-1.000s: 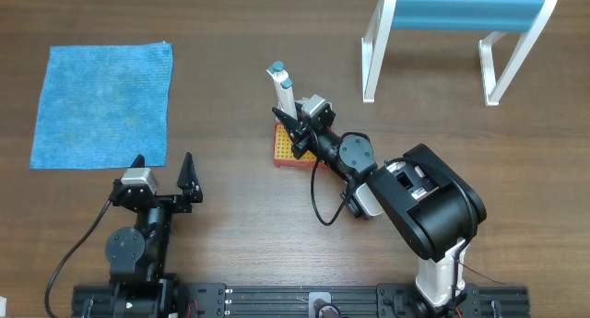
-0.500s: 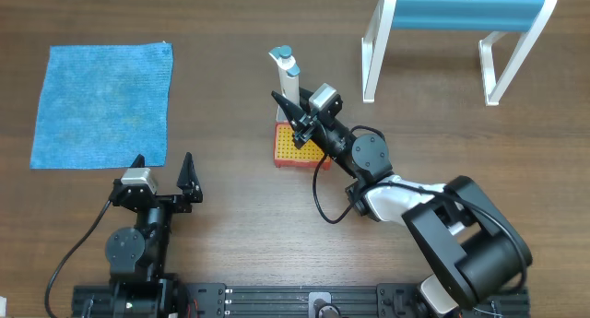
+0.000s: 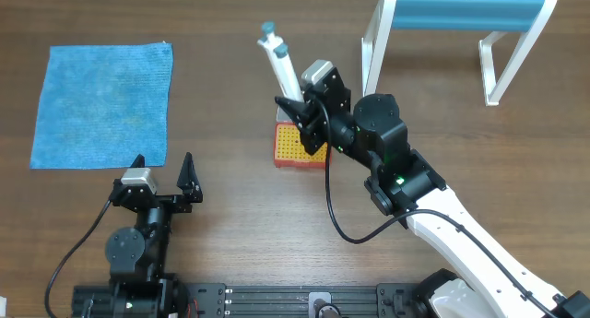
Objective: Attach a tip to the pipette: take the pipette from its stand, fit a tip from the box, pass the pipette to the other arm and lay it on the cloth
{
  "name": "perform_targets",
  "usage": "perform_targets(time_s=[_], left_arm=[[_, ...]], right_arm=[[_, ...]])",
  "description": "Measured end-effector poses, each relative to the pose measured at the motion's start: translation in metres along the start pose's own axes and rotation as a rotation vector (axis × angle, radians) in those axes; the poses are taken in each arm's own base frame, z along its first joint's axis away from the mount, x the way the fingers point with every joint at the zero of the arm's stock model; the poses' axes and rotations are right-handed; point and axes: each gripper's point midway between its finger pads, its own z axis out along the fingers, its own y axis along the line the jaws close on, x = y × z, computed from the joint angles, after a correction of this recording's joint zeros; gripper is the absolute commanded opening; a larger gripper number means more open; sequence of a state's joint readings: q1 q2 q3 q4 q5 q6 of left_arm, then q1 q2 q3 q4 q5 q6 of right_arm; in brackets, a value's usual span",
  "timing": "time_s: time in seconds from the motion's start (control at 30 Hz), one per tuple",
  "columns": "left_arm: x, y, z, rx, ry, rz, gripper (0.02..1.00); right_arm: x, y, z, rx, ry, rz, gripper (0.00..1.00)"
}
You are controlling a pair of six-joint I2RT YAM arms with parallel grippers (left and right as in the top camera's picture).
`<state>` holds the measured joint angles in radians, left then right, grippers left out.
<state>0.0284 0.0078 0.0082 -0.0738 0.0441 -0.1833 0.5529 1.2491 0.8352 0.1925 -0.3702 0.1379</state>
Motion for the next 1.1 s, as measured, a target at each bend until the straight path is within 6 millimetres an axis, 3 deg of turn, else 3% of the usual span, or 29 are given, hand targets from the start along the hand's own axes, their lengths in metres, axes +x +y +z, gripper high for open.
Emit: perform_targets(time_s=[0.17,0.4,0.47,0.5,0.53,0.63,0.77,0.9,1.03,1.07,1.1], left_arm=[[0.0,0.0,0.0,0.0,0.0,0.0,0.932],[-0.004,-0.004,0.0,0.023,-0.017,-0.028,0.932],[-0.03,-0.032,-0.004,0.191,-0.093,-0.246,0.932],[-0.035,-0.044,-0.007,0.265,-0.085,-0.368,0.998],[-0.034,-0.061,-0.013,0.372,-0.015,-0.592,0.998],[-0.03,-0.075,-0.018,0.448,0.114,-0.935,0.996],[-0.037,-0.074,-0.019,0.455,0.143,-1.179,0.998],[-0.063,-0.079,-0.025,0.541,0.076,-1.214,1.0],[-0.06,-0.09,-0.009,0.51,0.216,-1.211,1.0],[-0.07,-0.098,-0.004,0.529,0.247,-1.184,1.0],[-0.098,-0.113,0.005,0.595,0.277,-1.108,1.0]], right_arm=[[0.01,0.028,-0.007,-0.149,0.059,0.099,0.08],[0.011,0.036,-0.009,-0.192,0.077,0.21,0.08],[0.01,0.036,-0.009,-0.191,0.083,0.285,0.08],[0.01,0.036,-0.009,-0.192,0.084,0.309,0.08],[0.009,0.037,-0.009,-0.193,0.081,0.327,0.08],[0.008,0.037,-0.009,-0.196,0.08,0.353,0.082],[0.008,0.037,-0.009,-0.195,0.081,0.366,0.082],[0.007,0.037,-0.009,-0.195,0.083,0.393,0.082],[0.006,0.047,-0.012,-0.251,0.093,0.402,0.082],[0.005,0.049,-0.012,-0.263,0.09,0.4,0.08],[0.006,0.051,-0.014,-0.274,0.099,0.409,0.082]])
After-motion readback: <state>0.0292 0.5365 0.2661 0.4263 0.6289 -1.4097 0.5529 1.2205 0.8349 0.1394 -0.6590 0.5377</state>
